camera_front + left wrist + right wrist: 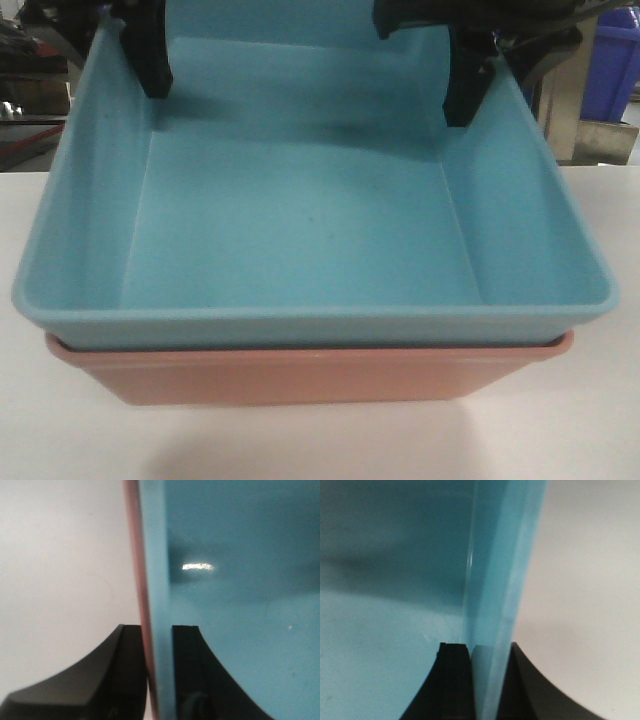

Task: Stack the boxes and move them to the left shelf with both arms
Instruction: 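Lift the stacked bins with both grippers toward the robot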

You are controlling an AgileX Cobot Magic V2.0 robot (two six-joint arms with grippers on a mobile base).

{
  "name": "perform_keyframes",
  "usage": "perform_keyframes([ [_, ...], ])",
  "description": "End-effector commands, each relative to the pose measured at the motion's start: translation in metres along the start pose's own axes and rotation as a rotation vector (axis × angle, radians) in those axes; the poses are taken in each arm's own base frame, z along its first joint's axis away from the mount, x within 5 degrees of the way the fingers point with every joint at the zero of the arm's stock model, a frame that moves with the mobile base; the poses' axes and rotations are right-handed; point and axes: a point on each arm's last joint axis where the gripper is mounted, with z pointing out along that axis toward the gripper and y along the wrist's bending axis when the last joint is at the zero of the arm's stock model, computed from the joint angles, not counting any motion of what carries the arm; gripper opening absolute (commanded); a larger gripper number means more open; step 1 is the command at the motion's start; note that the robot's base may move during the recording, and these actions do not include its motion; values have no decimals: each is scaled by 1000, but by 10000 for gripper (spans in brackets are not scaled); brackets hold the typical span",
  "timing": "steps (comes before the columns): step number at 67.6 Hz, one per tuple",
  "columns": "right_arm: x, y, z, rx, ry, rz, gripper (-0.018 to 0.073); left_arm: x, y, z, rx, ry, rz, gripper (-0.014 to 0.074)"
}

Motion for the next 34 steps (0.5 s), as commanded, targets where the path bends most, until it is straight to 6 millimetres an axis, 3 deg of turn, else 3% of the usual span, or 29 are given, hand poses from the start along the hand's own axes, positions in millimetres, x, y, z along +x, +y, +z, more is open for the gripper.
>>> perform_keyframes([
  [1, -22, 25, -21, -183, -210, 6, 56, -19, -33, -21, 225, -194, -18, -2],
  [34, -22, 31, -17, -216, -220, 18, 56, -17, -49, 10, 203, -178, 11, -2],
])
